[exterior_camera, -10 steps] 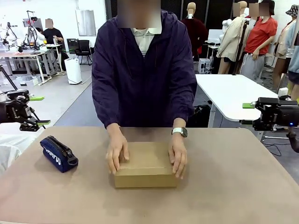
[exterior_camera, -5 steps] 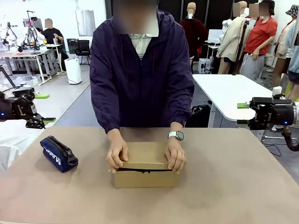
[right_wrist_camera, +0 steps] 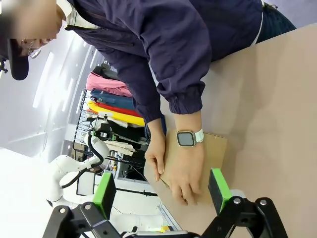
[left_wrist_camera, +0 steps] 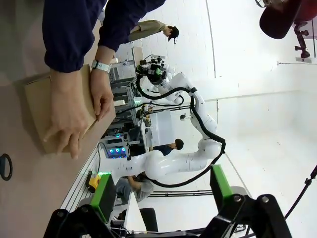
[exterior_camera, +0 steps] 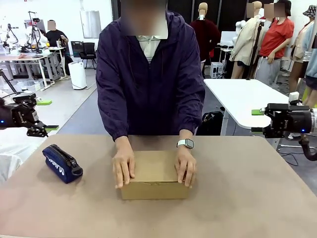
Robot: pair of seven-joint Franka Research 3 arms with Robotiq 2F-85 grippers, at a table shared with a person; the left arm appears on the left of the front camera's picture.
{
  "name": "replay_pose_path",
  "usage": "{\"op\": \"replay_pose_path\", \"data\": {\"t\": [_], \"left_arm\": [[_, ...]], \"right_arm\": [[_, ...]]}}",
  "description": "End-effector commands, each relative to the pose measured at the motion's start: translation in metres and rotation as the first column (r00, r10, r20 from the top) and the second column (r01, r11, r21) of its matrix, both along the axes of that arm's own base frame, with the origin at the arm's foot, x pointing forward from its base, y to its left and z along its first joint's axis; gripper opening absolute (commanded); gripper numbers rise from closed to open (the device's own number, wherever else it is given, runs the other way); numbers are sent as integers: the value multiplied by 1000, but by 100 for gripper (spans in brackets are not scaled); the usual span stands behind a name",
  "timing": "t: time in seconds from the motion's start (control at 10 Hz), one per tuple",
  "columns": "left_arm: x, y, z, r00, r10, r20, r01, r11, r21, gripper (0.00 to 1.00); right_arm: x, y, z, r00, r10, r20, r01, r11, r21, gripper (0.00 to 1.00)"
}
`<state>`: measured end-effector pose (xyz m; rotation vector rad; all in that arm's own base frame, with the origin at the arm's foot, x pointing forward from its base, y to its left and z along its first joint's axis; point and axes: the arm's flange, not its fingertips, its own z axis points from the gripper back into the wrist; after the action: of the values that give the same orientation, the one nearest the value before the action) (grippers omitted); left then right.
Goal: Pack the items into the box.
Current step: Close the Mailer Box.
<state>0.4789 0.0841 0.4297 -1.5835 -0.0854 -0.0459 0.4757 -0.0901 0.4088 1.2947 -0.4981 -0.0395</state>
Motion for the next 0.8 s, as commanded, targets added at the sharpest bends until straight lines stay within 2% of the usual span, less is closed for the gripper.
{"op": "replay_pose_path", "data": {"t": [0.0, 0.7], "left_arm": [[-2, 1, 0, 1000, 5, 15, -5, 1000, 2, 100], [-2, 1, 0, 1000, 5, 15, -5, 1000, 2, 100]], "right_arm": [[0, 2, 3, 1000, -7, 20, 8, 1000, -14, 100], [0, 2, 3, 1000, -7, 20, 8, 1000, -14, 100]]}}
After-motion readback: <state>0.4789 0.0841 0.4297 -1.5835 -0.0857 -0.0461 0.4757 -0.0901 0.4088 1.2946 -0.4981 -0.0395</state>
